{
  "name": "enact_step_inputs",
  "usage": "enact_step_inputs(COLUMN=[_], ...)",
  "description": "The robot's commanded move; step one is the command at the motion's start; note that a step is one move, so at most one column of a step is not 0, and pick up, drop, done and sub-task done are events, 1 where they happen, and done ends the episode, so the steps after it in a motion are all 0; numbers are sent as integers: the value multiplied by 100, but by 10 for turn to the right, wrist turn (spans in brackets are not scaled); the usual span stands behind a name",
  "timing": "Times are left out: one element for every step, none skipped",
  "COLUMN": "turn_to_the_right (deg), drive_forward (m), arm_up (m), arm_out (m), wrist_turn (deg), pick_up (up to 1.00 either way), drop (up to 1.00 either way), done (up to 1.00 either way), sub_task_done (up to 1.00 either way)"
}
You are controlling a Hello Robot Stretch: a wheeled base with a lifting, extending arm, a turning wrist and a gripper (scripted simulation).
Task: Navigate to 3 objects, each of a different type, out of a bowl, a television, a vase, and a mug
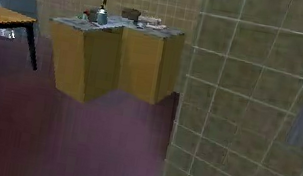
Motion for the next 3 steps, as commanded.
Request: enact_step_inputs(turn_to_the_right=[-240, 0, 330], drive_forward=[0, 85, 0], arm_up=[0, 0, 0], arm_out=[0, 0, 0], wrist_turn=[0, 0, 0], pick_up=[0, 0, 0], drop=[0, 0, 0], done=[0, 0, 0], sub_task_done=[0, 0, 0])
